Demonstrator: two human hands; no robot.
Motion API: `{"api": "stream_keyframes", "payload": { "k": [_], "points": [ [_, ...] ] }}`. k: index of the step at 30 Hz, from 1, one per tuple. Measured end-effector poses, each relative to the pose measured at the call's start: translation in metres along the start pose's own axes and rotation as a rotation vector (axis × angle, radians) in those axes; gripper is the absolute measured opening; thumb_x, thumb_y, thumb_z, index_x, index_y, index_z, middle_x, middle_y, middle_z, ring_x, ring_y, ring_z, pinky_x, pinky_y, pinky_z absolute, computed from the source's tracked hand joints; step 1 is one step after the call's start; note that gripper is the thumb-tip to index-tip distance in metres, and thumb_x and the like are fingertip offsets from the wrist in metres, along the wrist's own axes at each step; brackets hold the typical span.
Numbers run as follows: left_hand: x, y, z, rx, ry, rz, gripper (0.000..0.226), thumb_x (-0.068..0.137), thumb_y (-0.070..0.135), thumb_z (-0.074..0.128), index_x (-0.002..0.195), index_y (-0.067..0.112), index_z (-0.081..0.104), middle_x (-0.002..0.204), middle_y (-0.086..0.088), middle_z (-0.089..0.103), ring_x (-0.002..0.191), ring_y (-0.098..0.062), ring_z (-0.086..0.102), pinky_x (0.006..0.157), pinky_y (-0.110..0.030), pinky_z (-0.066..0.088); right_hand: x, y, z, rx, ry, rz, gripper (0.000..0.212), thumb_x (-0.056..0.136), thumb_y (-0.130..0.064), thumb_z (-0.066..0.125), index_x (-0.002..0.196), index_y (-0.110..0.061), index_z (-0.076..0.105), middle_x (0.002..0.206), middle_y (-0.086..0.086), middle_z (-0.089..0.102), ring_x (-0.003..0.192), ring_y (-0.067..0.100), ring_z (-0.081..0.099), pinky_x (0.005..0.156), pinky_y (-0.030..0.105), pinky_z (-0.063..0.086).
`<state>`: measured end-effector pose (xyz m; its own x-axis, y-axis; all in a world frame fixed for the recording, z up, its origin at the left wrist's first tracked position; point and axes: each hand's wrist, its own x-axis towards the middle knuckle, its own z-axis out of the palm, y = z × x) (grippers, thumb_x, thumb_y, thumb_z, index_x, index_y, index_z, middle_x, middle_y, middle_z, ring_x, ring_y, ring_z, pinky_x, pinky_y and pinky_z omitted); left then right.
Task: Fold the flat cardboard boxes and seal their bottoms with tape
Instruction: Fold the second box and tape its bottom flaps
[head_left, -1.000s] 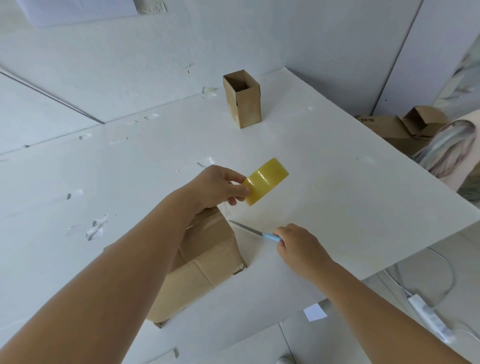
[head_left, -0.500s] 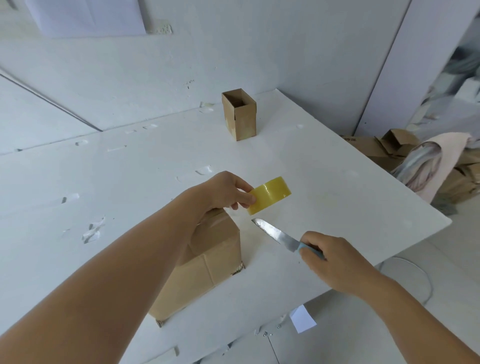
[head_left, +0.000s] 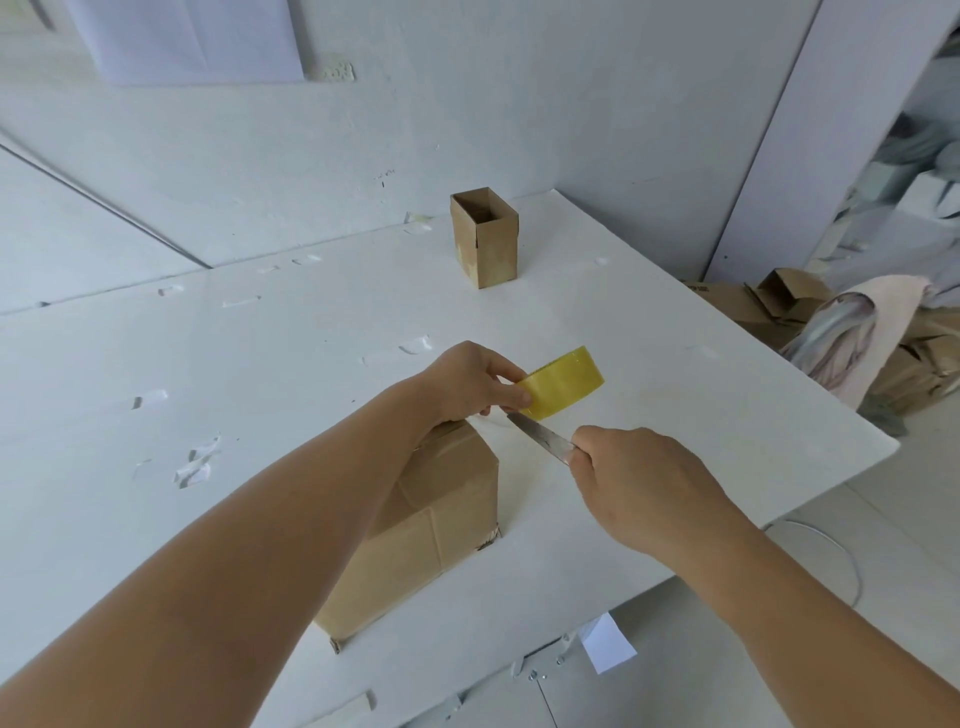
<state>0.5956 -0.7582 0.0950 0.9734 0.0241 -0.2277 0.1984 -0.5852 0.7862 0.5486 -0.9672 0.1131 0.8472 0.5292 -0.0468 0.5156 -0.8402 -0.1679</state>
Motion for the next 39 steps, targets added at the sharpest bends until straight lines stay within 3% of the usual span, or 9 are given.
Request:
{"api": "stream_keyframes", "payload": {
  "k": [11,14,17,21,24,29,32,37,39],
  "points": [
    [0.001,-0.004,0.001,-0.043,0.021,0.005,0.023,0.077,0.021,0.078,0.1,0.023,0.074,0.066,0.006,0.065,0.063,-0.01,0.052,0.059,-0.02,0.044,0.019,-0.033,-0.014,-0.114,-0.094,0.07,0.009,0.095,-0.014,0.041,0.088,-0.019,0.046,0.068,-0.003,0.037,0.071,0.022,0.045,0.06,0.03,0.034],
    [0.001,-0.005,0.001,-0.044,0.043,0.006,0.018,0.077,0.021,0.078,0.092,0.028,0.072,0.067,0.007,0.067,0.065,-0.006,0.055,0.061,-0.019,0.044,0.032,-0.035,-0.006,-0.13,-0.148,0.076,0.015,0.094,-0.015,0.042,0.101,-0.013,0.056,0.089,0.004,0.057,0.081,0.024,0.054,0.065,0.031,0.037],
    [0.002,-0.001,0.002,-0.088,0.026,0.036,0.017,0.08,0.02,0.076,0.093,0.029,0.072,0.067,0.007,0.068,0.067,-0.002,0.056,0.058,-0.015,0.043,0.043,-0.028,0.022,-0.145,-0.235,0.045,0.02,0.095,-0.016,0.043,0.111,-0.012,0.056,0.107,0.006,0.06,0.098,0.024,0.059,0.069,0.03,0.039],
    [0.004,-0.003,0.001,-0.107,0.032,0.021,0.014,0.08,0.022,0.076,0.09,0.03,0.073,0.064,0.01,0.068,0.065,0.0,0.057,0.056,-0.014,0.042,0.057,-0.007,0.064,-0.038,-0.233,0.107,0.014,0.096,-0.022,0.041,0.094,-0.017,0.054,0.081,-0.001,0.049,0.084,0.025,0.054,0.066,0.03,0.037],
    [0.004,-0.001,0.001,-0.121,0.011,0.018,0.015,0.08,0.02,0.076,0.085,0.034,0.071,0.065,0.009,0.069,0.066,-0.003,0.057,0.057,-0.016,0.042,0.06,0.006,0.096,0.052,-0.197,0.17,0.02,0.099,-0.029,0.034,0.092,-0.016,0.047,0.082,0.0,0.047,0.08,0.025,0.05,0.065,0.031,0.037],
    [0.006,-0.002,0.0,-0.123,0.009,-0.02,0.013,0.079,0.022,0.076,0.091,0.028,0.073,0.065,0.008,0.07,0.065,-0.004,0.057,0.059,-0.018,0.042,0.061,0.014,0.119,0.31,-0.128,0.251,0.04,0.097,-0.039,0.037,0.123,-0.013,0.053,0.114,0.008,0.056,0.108,0.027,0.051,0.087,0.036,0.044],
    [0.006,-0.001,0.0,-0.125,0.017,-0.031,0.015,0.079,0.022,0.077,0.094,0.024,0.074,0.065,0.007,0.069,0.059,0.0,0.056,0.057,-0.016,0.041,0.058,0.001,0.102,0.785,0.009,0.305,0.047,0.089,-0.053,0.042,0.102,-0.012,0.064,0.095,0.001,0.063,0.095,0.02,0.056,0.078,0.031,0.043],
    [0.005,0.002,0.0,-0.121,0.053,-0.049,0.018,0.078,0.022,0.078,0.095,0.022,0.073,0.065,0.008,0.07,0.053,0.004,0.056,0.054,-0.012,0.042,0.059,-0.041,0.087,1.566,-0.096,0.421,0.06,0.064,-0.068,0.061,0.086,-0.013,0.066,0.088,0.005,0.067,0.087,0.02,0.063,0.086,0.036,0.053],
    [0.004,0.002,0.001,-0.112,0.057,-0.057,0.02,0.077,0.024,0.079,0.096,0.022,0.074,0.067,0.007,0.072,0.057,0.003,0.059,0.06,-0.014,0.044,0.064,-0.051,0.083,1.686,-0.12,0.481,0.051,0.071,-0.06,0.067,0.083,-0.01,0.065,0.081,0.007,0.062,0.075,0.019,0.059,0.067,0.029,0.053]
  ]
}}
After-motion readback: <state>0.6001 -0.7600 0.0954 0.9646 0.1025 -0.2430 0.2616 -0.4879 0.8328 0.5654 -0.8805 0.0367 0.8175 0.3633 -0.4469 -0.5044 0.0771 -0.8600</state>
